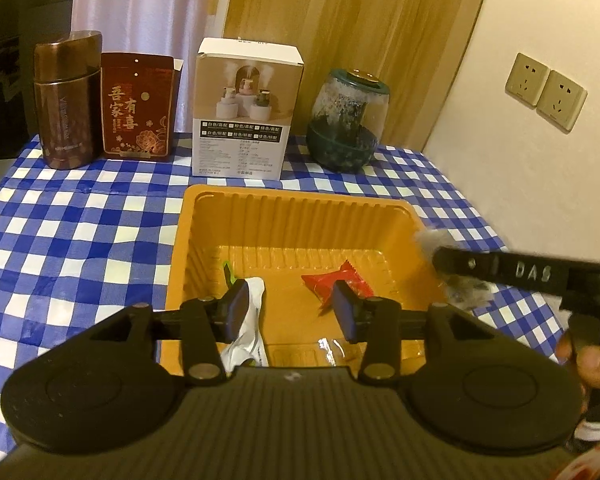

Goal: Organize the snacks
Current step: 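Carry both snacks into the orange tray and open both tools to release, then lift both open tools away from the tray toward the remaining snacks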

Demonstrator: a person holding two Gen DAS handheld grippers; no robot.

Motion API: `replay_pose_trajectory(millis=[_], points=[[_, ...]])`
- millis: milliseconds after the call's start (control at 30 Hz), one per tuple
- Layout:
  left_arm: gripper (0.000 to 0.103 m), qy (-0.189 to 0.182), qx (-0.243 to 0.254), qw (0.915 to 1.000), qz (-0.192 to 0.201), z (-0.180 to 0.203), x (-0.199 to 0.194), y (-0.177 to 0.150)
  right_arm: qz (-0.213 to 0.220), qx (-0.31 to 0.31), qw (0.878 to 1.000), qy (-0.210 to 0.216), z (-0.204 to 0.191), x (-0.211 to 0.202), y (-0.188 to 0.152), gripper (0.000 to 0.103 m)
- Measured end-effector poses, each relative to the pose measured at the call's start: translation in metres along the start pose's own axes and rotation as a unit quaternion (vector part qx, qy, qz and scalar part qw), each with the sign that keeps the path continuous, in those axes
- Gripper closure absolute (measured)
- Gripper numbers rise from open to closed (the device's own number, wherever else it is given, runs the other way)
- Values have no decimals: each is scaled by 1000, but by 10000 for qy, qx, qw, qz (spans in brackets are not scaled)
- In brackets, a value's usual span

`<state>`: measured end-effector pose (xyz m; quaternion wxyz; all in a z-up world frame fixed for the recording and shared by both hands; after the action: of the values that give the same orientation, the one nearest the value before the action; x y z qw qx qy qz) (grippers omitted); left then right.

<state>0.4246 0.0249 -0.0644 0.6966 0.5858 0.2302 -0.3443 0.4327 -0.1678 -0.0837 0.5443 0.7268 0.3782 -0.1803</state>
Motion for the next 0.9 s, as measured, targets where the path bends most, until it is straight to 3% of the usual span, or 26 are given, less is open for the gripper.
replay_pose_trajectory(millis=[67, 400, 900], points=[[60, -3, -11, 10000, 8, 0, -3, -3, 133, 119, 9997, 148, 2, -5, 1, 34], [58, 18, -118, 9999, 50, 4, -39, -29, 145, 461, 9988, 34, 22, -50, -23, 34], [48, 76, -399, 9991, 141, 18, -134, -104, 177, 576, 9981, -123, 7, -154, -105, 34]])
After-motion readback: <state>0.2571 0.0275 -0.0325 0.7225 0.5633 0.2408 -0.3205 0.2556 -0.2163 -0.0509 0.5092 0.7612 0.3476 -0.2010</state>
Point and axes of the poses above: each gripper's, at about its wrist camera, not at the fingertips, and x roughly the way its jaws point, z to its right, y to its top, the point moved 5 cm from there along x, roughly the way its jaws point, and after that the axes turned 7 degrees about -z, right-handed, at the moved point
